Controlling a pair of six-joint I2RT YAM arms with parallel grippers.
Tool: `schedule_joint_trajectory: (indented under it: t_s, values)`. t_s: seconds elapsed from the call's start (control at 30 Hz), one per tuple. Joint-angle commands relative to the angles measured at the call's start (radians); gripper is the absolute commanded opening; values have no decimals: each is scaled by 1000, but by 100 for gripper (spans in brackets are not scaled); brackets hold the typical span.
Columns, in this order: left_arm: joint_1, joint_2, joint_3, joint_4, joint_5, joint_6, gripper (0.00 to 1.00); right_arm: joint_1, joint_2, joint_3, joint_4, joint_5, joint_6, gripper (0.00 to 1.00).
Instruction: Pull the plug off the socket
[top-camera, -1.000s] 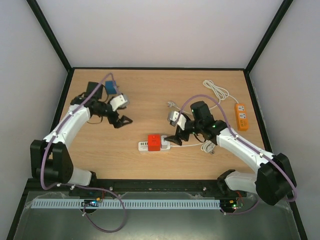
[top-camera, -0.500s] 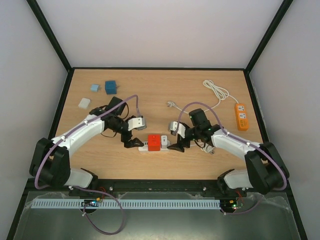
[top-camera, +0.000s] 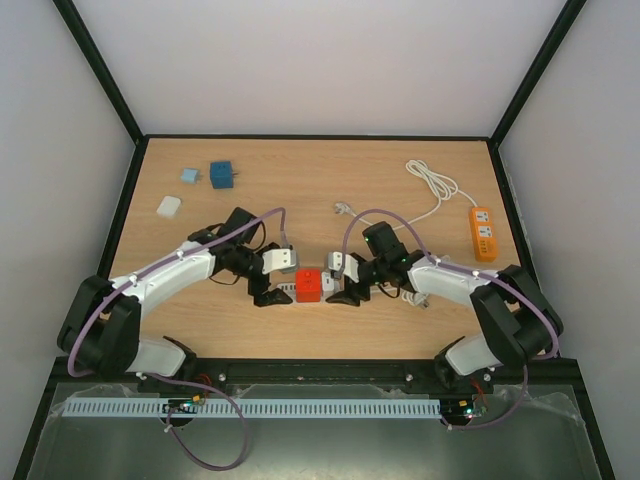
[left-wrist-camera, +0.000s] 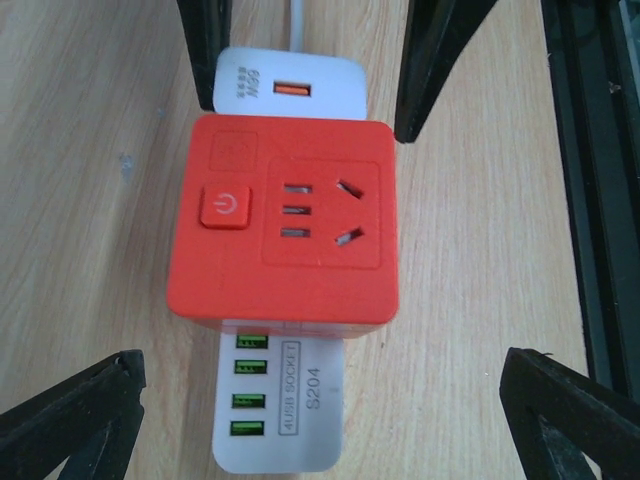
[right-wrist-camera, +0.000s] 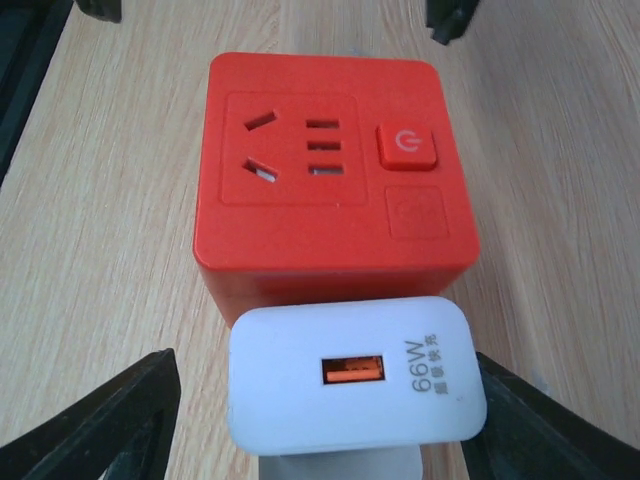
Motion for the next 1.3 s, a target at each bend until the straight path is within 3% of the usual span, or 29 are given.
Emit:
schedule_joint_trajectory:
  t_s: [0.0, 0.37, 0.53, 1.03, 1.27]
  values:
    - [-19, -16, -20, 90, -13, -7, 99, 22, 15, 13, 68, 14, 0, 69]
    - [-112, 5, -56, 175, -92, -13, 97, 48, 32, -13, 120, 37, 38, 47]
    - [-142, 12, -67, 213, -118, -32, 92, 48, 37, -22, 108, 40, 26, 43]
    - [-175, 13, -74, 268, -165, -82, 65, 48, 34, -31, 105, 46, 20, 38]
    - [-153, 5, -47, 226, -107, -93, 50, 48, 34, -31, 107, 45, 26, 36]
